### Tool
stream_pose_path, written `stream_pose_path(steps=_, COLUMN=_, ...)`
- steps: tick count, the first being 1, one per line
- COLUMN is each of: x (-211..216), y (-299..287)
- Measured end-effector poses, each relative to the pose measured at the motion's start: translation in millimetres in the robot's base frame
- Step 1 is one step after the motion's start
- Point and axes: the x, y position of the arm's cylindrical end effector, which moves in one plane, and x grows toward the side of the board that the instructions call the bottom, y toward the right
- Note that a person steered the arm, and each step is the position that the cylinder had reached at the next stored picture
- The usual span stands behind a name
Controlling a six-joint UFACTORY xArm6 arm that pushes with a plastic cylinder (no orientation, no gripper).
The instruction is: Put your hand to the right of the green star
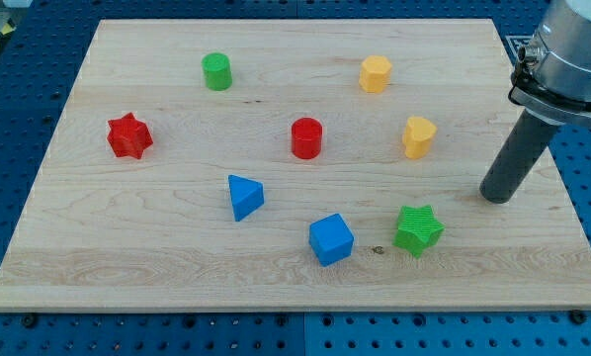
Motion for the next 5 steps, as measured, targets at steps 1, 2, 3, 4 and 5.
stream_pose_path(steps=1, x=0.0, y=0.0)
stream_pose_path(steps=2, x=0.6, y=0.0)
stream_pose_path(steps=3, x=13.8, y=-0.6)
stream_pose_path(steps=4, x=18.5, y=-2.0)
stream_pose_path(steps=5, x=18.8, y=-17.3)
